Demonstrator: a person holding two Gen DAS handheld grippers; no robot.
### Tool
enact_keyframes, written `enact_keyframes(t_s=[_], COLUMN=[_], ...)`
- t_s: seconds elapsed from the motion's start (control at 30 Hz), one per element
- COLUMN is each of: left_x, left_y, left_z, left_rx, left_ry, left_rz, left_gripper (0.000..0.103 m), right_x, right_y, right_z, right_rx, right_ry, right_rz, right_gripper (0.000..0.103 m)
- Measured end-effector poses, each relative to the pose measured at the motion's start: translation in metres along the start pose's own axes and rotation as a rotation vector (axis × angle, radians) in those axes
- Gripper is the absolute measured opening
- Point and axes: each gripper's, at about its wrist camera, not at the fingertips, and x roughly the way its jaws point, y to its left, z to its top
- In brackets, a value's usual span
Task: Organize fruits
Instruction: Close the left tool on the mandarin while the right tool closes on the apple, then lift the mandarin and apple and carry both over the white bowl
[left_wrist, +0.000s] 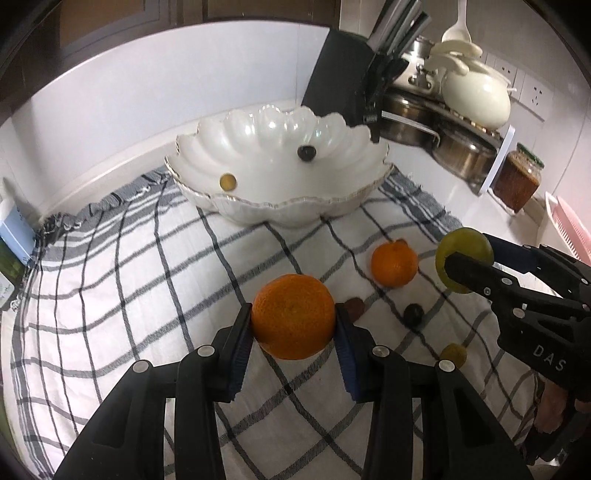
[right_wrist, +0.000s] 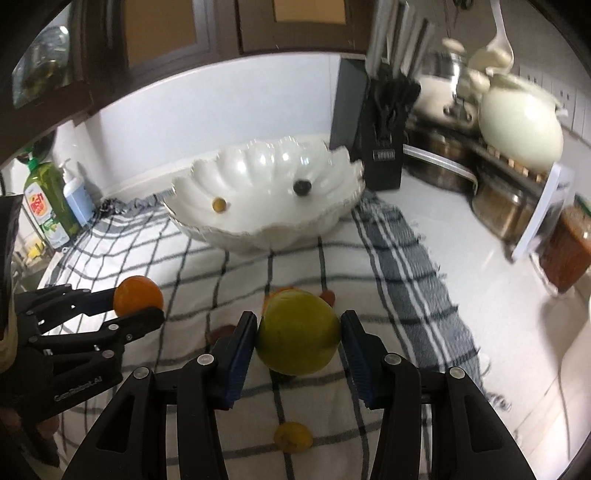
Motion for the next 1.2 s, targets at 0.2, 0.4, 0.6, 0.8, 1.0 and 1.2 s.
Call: enact_keyframes(t_s=[0.2, 0.4, 0.6, 0.8, 1.0, 1.2], left_x=[-0.014, -0.025, -0.029, -0.028, -0.021, -0.004], left_y=[0.003, 0.009, 0.017, 0.024, 0.028, 0.031], left_z=[0.013, 0.033, 0.055, 0.072, 0.088, 0.105], left_rx=[-0.015, -0.021, -0.030, -0.040, -0.040, -0.029], left_ry=[-0.055, -0.126, -0.185, -0.217, -0.229, -0.225], left_rz=[-0.008, 0.008, 0.016, 0.038, 0.048, 0.065], left_gripper=[0.041, 0.041, 0.041, 0.041, 0.041, 0.041], right_x=[-0.012, -0.015, -0.012, -0.004, 0.010, 0.031], right_y=[0.004, 0.004, 0.006, 0.006, 0.010, 0.008], right_z=[0.017, 0.037, 0.058, 0.080, 0.098, 0.115], right_rx=[-0.007, 0.003, -0.008, -0.020, -0.043, -0.058], right_ry=[-0.071, -0.140, -0.208, -0.241, -0.244, -0.231], right_rz=[0.015, 0.024, 0.025, 0.034, 0.053, 0.061], right_gripper=[0.048, 0.048, 0.048, 0.048, 0.048, 0.048])
